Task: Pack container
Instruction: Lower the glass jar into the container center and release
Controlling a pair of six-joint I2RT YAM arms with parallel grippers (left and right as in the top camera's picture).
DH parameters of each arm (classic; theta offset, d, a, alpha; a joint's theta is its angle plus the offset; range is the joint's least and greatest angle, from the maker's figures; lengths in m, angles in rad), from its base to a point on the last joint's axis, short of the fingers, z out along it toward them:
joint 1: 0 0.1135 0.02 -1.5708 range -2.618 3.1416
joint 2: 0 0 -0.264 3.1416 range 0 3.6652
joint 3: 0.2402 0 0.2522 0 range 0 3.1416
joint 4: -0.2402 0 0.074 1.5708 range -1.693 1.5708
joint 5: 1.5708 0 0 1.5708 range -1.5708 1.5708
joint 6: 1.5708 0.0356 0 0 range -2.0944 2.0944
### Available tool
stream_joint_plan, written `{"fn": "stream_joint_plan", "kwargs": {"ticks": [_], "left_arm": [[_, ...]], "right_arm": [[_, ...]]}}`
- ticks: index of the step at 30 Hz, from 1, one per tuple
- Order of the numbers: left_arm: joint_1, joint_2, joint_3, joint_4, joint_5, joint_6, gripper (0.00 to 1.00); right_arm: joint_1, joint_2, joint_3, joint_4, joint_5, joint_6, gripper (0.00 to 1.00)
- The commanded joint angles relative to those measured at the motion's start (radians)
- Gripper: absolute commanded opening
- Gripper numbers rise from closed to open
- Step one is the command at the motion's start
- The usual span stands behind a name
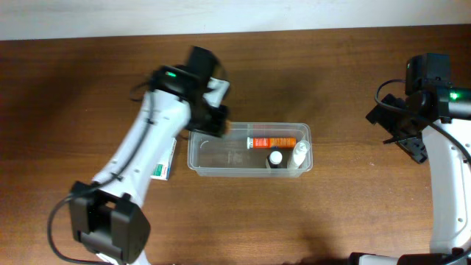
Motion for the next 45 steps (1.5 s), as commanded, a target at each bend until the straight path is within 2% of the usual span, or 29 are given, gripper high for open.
{"fn": "stream_joint_plan", "kwargs": {"ticks": [1,10,15,22,27,30,32,34,35,36,38,45], "left_arm": [[-0.115,-0.022,0.013,0.017,-0.059,-0.171,0.36],[-0.235,-0.020,-0.208,0.200,-0.080,-0.354,0.35],[-0.253,-0.020,-0.292,0.270,-0.079,-0.387,0.36],[-0.252,-0.021,-0.287,0.286,-0.084,-0.386,0.37],[-0.215,-0.054,-0.208,0.208,-0.102,-0.337,0.47],[-0.182,-0.105,-0.188,0.135,-0.177,-0.336,0.59],[-0.161,-0.134,-0.188,0.114,-0.188,-0.311,0.61],[-0.142,-0.153,-0.188,0.104,-0.188,-0.303,0.73],[-0.135,-0.158,-0.188,0.091,-0.189,-0.295,0.72],[-0.129,-0.158,-0.189,0.076,-0.189,-0.245,0.63],[-0.128,-0.141,-0.211,0.078,-0.233,-0.190,0.58],[-0.129,0.003,-0.229,0.081,-0.251,-0.161,0.58]], "right_arm": [[-0.007,0.001,0.000,0.001,0.002,0.007,0.98],[-0.007,0.001,0.000,0.001,0.002,0.007,0.99],[-0.007,0.001,0.000,0.000,0.002,0.007,0.98],[-0.007,0.001,0.000,0.000,0.002,0.007,0.98],[-0.007,0.001,0.000,0.000,0.002,0.007,0.98],[-0.007,0.001,0.000,0.000,0.002,0.007,0.99],[-0.007,0.001,0.000,0.000,0.002,0.007,0.98],[-0.007,0.001,0.000,0.000,0.002,0.007,0.98],[-0.007,0.001,0.000,0.001,0.002,0.007,0.99],[-0.007,0.001,0.000,0.001,0.002,0.007,0.98],[-0.007,0.001,0.000,0.001,0.002,0.007,0.99],[-0.007,0.001,0.000,0.000,0.002,0.007,0.98]]}}
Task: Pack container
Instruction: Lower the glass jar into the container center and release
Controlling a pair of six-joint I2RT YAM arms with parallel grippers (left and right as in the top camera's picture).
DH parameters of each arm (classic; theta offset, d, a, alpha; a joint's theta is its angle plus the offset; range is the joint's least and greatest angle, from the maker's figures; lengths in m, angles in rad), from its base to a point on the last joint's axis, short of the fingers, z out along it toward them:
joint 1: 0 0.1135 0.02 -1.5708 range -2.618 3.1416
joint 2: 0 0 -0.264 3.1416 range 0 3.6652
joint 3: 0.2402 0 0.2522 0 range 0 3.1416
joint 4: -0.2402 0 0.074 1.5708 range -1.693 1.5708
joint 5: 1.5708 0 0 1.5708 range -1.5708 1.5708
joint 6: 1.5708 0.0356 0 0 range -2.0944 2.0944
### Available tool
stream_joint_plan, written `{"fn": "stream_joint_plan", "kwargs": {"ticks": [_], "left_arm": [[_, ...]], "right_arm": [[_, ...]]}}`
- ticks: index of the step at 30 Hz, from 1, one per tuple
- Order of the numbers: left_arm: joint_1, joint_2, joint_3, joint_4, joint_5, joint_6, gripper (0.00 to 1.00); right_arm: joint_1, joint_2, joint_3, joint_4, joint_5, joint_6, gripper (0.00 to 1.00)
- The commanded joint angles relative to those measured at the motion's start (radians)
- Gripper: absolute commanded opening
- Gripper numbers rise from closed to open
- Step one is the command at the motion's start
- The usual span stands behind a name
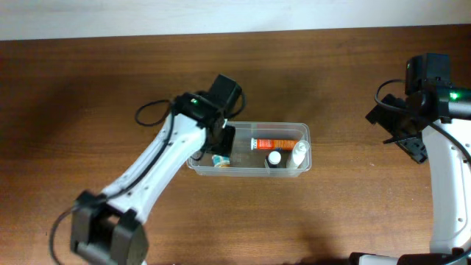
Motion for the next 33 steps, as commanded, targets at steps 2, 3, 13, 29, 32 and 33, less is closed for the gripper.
{"fn": "stream_joint_plan", "kwargs": {"ticks": [2,3,13,29,32,33], "left_arm": [[0.002,0.120,-0.019,-0.005,0.005,0.034,0.58],[0.002,0.137,-0.019,-0.008,0.017,0.042,0.58],[0.002,0.220,-0.020,-0.035,0.100,0.057,0.57],[-0.002,0.324,-0.020,0.186,0.514,0.107,0.49],[-0.002,0.324,-0.020,0.229,0.564,0.097,0.49],[-0.002,0.324,-0.020,0.243,0.583,0.092,0.49]], "right_arm": [[-0.007,0.001,0.000,0.001,0.002,0.007,0.98],[-0.007,0.001,0.000,0.000,0.002,0.007,0.98],[-0.007,0.001,0.000,0.001,0.002,0.007,0.99],[-0.007,0.001,0.000,0.000,0.002,0.007,0.98],[-0.007,0.001,0.000,0.000,0.002,0.007,0.99],[-0.007,0.001,0.000,0.000,0.002,0.007,0.98]]}}
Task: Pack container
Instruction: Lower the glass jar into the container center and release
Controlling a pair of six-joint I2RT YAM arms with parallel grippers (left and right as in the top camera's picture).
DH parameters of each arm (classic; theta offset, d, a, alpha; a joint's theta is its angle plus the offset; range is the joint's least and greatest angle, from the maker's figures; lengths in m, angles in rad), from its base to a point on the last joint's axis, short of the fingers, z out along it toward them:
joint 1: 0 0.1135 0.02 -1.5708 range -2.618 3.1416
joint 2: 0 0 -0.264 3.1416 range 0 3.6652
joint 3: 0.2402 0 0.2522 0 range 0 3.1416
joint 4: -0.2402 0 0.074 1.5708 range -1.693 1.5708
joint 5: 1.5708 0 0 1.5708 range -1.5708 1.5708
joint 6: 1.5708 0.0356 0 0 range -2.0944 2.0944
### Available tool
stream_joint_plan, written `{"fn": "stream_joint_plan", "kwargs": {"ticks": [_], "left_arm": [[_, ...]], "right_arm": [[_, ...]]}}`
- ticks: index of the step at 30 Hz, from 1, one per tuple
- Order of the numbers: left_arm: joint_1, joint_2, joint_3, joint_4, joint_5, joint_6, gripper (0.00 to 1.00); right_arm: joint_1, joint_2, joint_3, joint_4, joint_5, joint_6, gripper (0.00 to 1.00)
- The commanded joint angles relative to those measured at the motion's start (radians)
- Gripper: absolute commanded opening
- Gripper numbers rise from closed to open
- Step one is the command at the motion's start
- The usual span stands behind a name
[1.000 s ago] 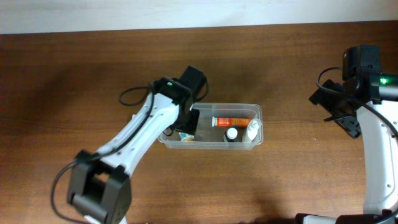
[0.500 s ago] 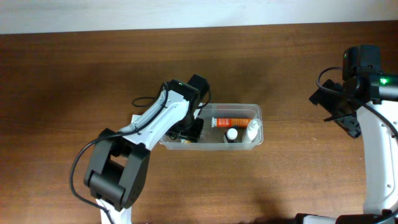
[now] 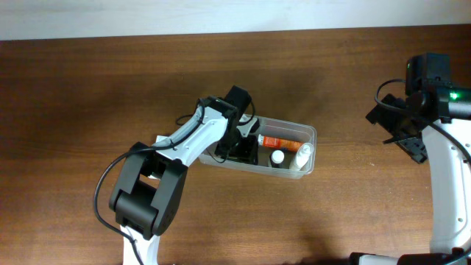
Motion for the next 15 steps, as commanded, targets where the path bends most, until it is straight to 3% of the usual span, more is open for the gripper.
{"fn": "stream_joint_plan", "kwargs": {"ticks": [1,9,15], "left_arm": [[-0.003,0.017,-0.005,0.045,0.125,0.010,0.48],[-0.004,0.002,0.003,0.055,0.129,-0.003,0.49],[0.006,-0.102,0.039,-0.031,-0.211,-0.002,0.56]], "right_arm": [[-0.007,0.001,0.000,0.000,0.002,0.006,0.98],[-0.007,0.001,0.000,0.001,0.002,0.006,0.98],[-0.007,0.001,0.000,0.000,0.002,0.006,0.98]]}}
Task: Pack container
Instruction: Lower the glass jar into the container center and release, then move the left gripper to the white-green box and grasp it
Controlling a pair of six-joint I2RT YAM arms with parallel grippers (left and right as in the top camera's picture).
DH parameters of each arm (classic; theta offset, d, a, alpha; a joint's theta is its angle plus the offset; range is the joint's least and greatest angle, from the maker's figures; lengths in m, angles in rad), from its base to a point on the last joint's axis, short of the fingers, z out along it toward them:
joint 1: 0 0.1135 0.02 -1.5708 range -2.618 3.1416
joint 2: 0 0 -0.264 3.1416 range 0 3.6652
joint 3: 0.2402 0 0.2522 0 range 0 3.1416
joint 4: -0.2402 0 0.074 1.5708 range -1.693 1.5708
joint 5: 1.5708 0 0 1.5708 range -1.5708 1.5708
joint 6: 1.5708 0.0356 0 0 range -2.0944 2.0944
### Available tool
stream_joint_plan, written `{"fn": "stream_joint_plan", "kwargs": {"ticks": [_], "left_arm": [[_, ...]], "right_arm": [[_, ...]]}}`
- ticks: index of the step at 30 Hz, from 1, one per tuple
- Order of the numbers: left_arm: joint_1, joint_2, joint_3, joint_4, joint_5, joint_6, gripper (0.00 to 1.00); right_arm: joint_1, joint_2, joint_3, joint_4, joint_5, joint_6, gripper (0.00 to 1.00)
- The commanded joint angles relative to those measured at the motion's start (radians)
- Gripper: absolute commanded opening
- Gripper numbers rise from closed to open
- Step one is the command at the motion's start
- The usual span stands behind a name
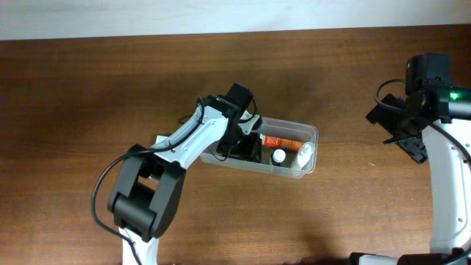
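A clear plastic container (312,135) lies slightly skewed at the table's middle. Inside are an orange tube (280,141), a small dark bottle with a white cap (278,156) and a white bottle (303,153). My left gripper (245,147) reaches down into the container's left end. Its jaws and whatever lies beneath them are hidden by the wrist. My right gripper (413,149) hangs at the far right, well away from the container, and its jaw state does not show.
The left arm (184,147) stretches diagonally from the front left to the container. The right arm (449,169) stands along the right edge. A pale wall borders the table's far side.
Almost nothing differs. The left gripper is still down in the container's left end, and the container sits perhaps a touch further right. The right arm is unchanged.
First the left gripper was at the container's outer left corner, with a green-and-white box on the table beside the arm. Then it was inside the left end with a teal-and-white item there. Later the container stood skewed and shifted right, as now.
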Motion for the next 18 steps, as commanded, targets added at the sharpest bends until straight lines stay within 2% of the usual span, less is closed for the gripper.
{"fn": "stream_joint_plan", "kwargs": {"ticks": [1,5,10,12,14,18], "left_arm": [[0.008,-0.092,0.021,-0.049,-0.279,-0.002,0.55],[0.008,-0.134,0.021,-0.069,-0.462,-0.003,0.55],[0.025,-0.309,0.021,-0.101,-0.584,-0.018,0.56],[0.046,-0.404,0.021,-0.130,-0.675,-0.050,0.61],[0.082,-0.472,0.021,-0.159,-0.760,-0.083,0.73],[0.211,-0.487,0.013,-0.227,-0.735,-0.090,0.84]], "right_arm": [[-0.007,0.001,0.000,0.000,0.002,0.006,0.99],[-0.007,0.001,0.000,0.000,0.002,0.006,0.99],[-0.007,0.001,0.000,0.000,0.002,0.006,0.98],[-0.007,0.001,0.000,0.000,0.002,0.006,0.98],[-0.007,0.001,0.000,0.000,0.002,0.006,0.98],[-0.007,0.001,0.000,0.000,0.002,0.006,0.98]]}}
